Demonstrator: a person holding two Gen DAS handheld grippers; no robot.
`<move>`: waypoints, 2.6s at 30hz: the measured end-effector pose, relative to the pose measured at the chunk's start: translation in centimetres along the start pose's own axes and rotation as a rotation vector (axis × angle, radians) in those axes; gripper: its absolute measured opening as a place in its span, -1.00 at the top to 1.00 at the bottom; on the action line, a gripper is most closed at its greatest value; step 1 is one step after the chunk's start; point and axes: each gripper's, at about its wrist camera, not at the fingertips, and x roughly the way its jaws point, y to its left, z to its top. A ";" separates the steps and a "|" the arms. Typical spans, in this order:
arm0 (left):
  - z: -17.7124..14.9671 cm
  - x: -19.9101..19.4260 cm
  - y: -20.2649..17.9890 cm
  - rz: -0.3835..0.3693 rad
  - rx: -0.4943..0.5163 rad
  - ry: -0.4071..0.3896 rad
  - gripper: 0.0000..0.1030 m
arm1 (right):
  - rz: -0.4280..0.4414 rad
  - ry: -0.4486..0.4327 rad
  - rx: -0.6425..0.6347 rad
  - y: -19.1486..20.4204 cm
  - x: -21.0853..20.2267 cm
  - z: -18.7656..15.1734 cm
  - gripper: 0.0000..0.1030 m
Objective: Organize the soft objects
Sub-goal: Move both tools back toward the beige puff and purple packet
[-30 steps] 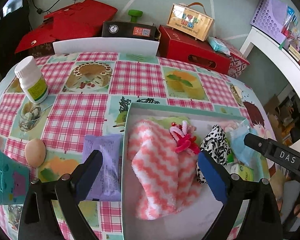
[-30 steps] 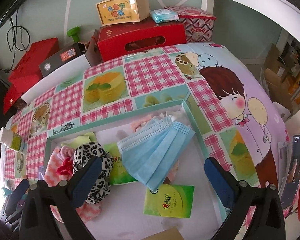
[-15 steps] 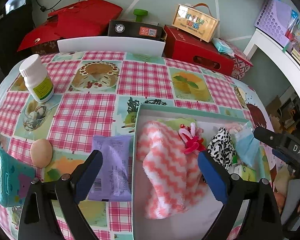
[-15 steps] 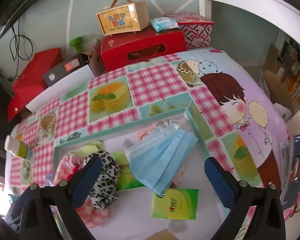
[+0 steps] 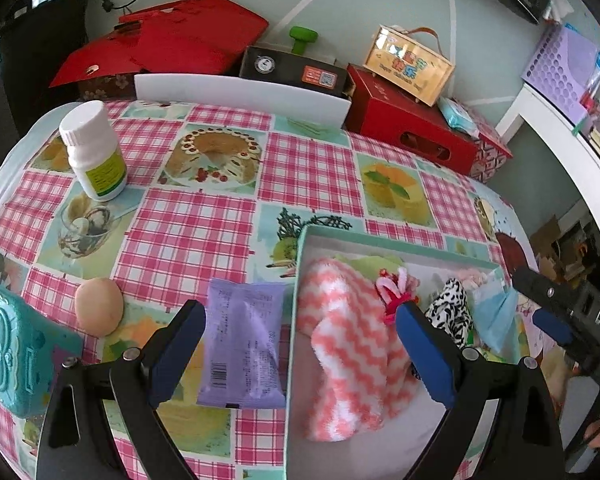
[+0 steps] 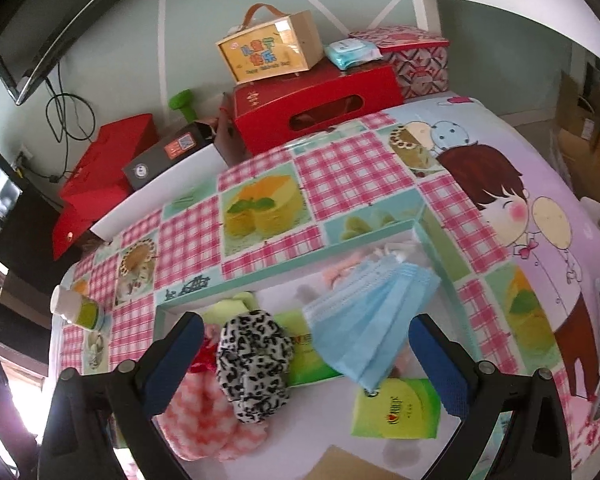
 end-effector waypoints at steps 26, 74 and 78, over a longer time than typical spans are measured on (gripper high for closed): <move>2.6 -4.7 9.4 0.094 -0.209 -0.106 -0.86 | 0.042 -0.043 -0.254 7.7 -0.2 -1.3 -1.00; 6.0 0.6 14.8 0.182 0.049 0.418 -0.86 | 0.193 0.225 -0.549 19.1 4.8 -8.3 -1.00; 6.1 2.4 13.8 0.223 0.116 0.486 -0.85 | 0.201 0.223 -0.525 18.5 4.8 -7.7 -1.00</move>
